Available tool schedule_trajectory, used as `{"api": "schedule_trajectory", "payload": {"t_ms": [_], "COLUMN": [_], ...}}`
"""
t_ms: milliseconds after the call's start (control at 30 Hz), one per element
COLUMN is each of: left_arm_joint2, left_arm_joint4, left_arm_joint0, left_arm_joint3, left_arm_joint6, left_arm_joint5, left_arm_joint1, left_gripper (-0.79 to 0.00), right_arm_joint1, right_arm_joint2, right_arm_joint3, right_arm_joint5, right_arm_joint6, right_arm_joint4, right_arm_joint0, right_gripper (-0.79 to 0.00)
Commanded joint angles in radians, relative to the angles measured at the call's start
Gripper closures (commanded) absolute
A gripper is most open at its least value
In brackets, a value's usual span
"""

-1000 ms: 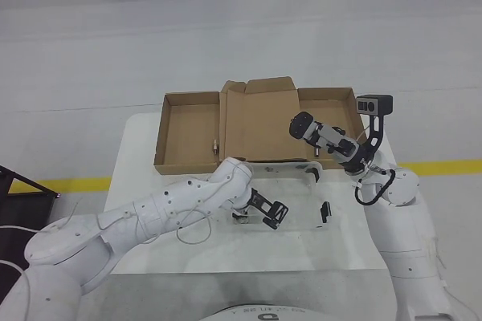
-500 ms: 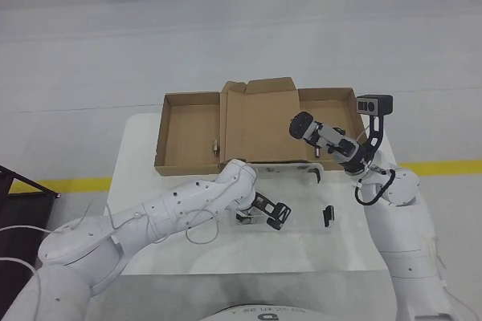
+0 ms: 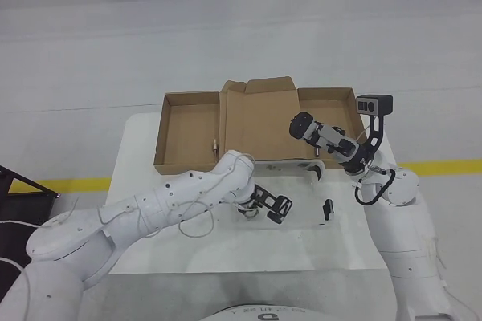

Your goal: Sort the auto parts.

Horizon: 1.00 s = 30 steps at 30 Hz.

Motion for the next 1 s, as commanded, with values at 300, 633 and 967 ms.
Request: {"api": "schedule_trajectory", "payload": {"t_ms": [300, 633, 967], "left_arm_joint2": [-0.250, -0.250, -0.409], "left_arm_joint4": [0.010, 0.010, 0.077], "left_arm_joint0": [0.090, 0.090, 0.203], "left_arm_joint3": [-0.211, -0.211, -0.326], "left_arm_joint6": [0.000, 0.000, 0.323], "left_arm_joint5": [0.197, 0.197, 0.273], "left_arm_joint1": [0.153, 0.153, 0.204], "left_gripper": [0.000, 0.000, 0.000], "right_arm_joint1": [0.000, 0.000, 0.000], "right_arm_joint2": [0.000, 0.000, 0.000], "right_arm_joint3": [0.000, 0.000, 0.000], "right_arm_joint5": [0.000, 0.000, 0.000], "right_arm_joint6": [0.000, 0.000, 0.000], "right_arm_joint4": [0.000, 0.000, 0.000], "right_arm_joint0": [0.000, 0.000, 0.000], "right_gripper": [-0.785, -0.785, -0.785]}}
